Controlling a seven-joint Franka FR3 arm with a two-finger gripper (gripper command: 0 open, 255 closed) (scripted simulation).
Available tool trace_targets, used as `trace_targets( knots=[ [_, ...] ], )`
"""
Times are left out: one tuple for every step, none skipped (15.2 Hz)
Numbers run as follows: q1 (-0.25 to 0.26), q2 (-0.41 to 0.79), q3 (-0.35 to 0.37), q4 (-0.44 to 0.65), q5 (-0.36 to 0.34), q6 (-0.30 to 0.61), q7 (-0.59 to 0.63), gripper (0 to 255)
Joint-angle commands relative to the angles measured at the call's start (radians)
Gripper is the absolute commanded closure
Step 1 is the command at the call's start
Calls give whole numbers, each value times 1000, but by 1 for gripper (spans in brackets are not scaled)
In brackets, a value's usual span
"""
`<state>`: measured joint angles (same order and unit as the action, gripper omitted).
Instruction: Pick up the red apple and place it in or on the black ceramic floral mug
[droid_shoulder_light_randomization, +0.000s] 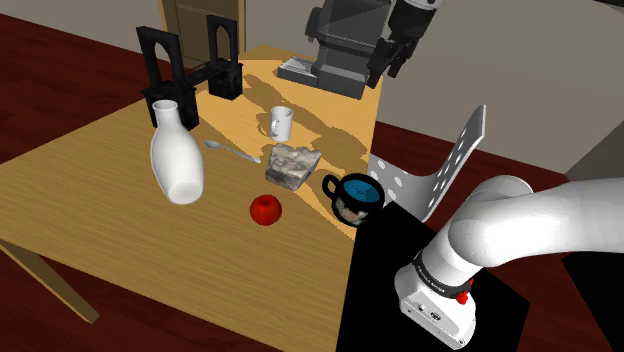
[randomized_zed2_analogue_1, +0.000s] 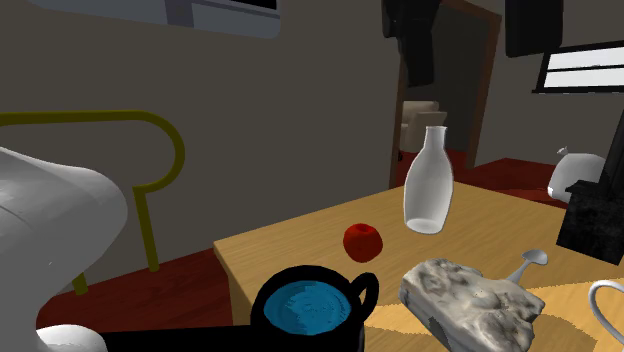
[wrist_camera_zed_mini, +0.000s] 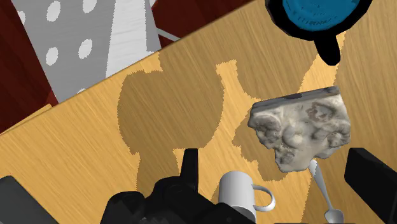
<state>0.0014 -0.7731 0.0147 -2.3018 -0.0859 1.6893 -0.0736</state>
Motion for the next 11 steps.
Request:
trace_targets(
  knots=[
    [0,0,0,0,0,0,0,0],
    [8,9,9,-16,12,14,10,0],
    [15,18,19,-31,24,28,20,0],
    [23,28,29,-45,37,42,30,0],
    [32,39,38,-58,49,57,40,0],
    [40,51,48,-71,62,72,50,0],
    [48,64,58,-83,75,87,59,0],
    [57,77,68,-95,87,103,69,0],
    [66,91,78,-105,100,119,78,0],
    [75,106,88,-115,113,135,87,0],
    [84,122,98,-124,127,151,96,0]
  ],
)
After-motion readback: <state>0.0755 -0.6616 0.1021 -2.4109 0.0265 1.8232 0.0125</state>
